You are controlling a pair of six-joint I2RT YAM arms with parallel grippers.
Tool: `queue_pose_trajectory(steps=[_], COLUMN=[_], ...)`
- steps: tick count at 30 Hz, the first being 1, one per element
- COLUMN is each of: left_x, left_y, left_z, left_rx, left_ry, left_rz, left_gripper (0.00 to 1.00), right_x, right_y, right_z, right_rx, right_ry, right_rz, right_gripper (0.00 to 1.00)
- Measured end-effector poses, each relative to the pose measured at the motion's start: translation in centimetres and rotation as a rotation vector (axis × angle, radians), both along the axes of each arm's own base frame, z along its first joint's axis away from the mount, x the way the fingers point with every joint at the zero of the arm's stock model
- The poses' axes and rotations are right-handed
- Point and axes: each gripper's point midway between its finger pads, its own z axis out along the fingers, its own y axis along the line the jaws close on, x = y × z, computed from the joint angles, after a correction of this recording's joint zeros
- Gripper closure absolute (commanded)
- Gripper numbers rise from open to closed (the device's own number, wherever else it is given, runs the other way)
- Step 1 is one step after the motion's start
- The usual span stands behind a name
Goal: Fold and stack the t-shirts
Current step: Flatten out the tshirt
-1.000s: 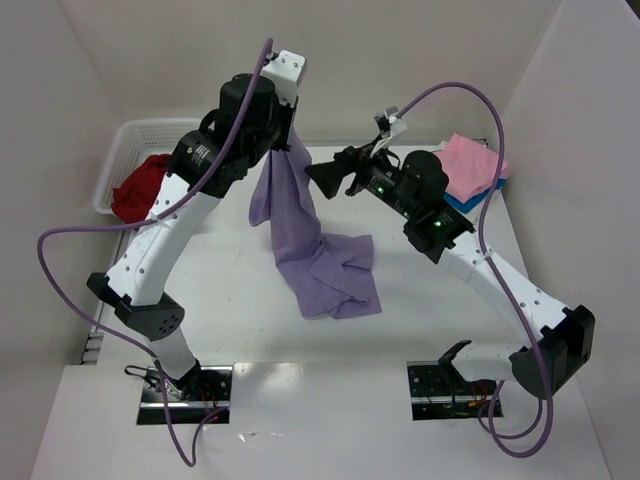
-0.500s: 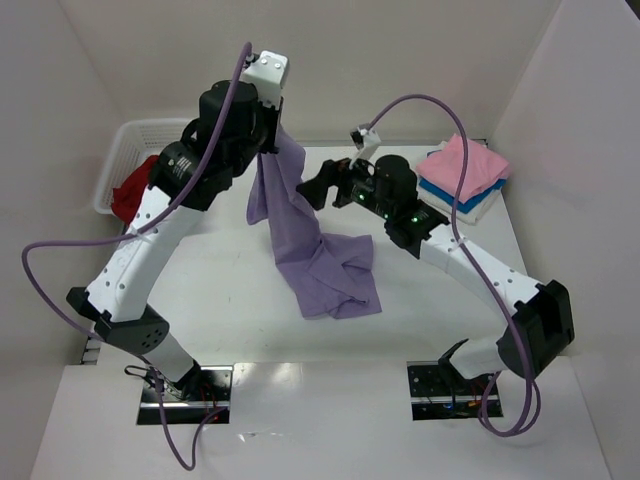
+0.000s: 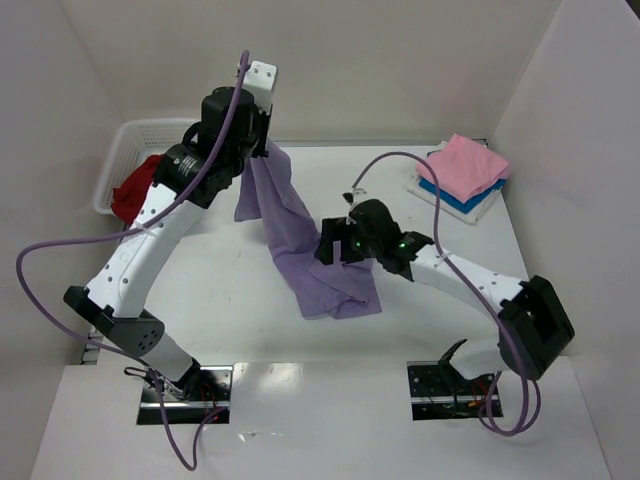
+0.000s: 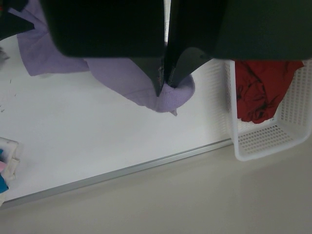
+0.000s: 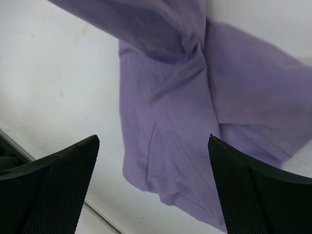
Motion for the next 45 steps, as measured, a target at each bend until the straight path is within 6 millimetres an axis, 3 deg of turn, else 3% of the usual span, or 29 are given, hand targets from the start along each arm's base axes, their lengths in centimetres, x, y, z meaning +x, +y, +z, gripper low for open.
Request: queue_pose_trajectory(steps=[3,6,9,18,25,30,32,33,35,37,45], left_x=[-0.3,-0.3,-0.4,-0.5,-0.5,-0.9,-1.1,-1.2,-1.3,-1.3,-1.2], left_y=[0.2,0.5,0.9,1.5,2.1,3.1,3.4,3.4,3.5,3.5,4.0], left_z=[-0.4,-0.2,-0.4,-1.2,-1.3,-1.2,-1.1,-1.0,-0.9,-1.0,-1.2], left_rx=[0.0,-0.005,-0.005,-0.003,-0.006,-0.01,-0.012,-0.014,-0.016,-0.015,-0.014], left_ry=[0.005,0.0,0.002,0.01,0.005,-0.001,-0.002,-0.005,-0.007,-0.006,-0.004], left_rz=[-0.005,-0.001,0.005,0.01,0.023,0.039,0.039,0.039,0.039,0.038,0.052], left_gripper=[1.0,1.0,1.0,1.0,1.0,1.0,1.0,1.0,1.0,1.0,1.0], right_x=[-0.4,0.1,0.2,2.7,2.1,1.9,2.0,2.1,2.3,2.5,3.7], right_y=[0.7,1.8,1.8,3.6,6.1,5.7,5.2,5.0,4.4,4.2,2.6], right_z=[-2.7,-6.7,-8.3,-7.1,-8.8,-10.7,-10.9,-11.0,-11.0,-10.8,-9.5], right_rx=[-0.049,-0.108,-0.128,-0.1,-0.15,-0.216,-0.238,-0.245,-0.266,-0.279,-0.336], right_ry=[0.058,0.16,0.202,0.179,0.196,0.218,0.215,0.212,0.206,0.2,0.143], right_rz=[0.008,-0.008,-0.039,-0.137,-0.138,-0.166,-0.191,-0.194,-0.224,-0.234,-0.296], right_gripper=[0.05,0.09,0.14,0.18,0.26,0.41,0.54,0.65,0.76,0.99,1.0])
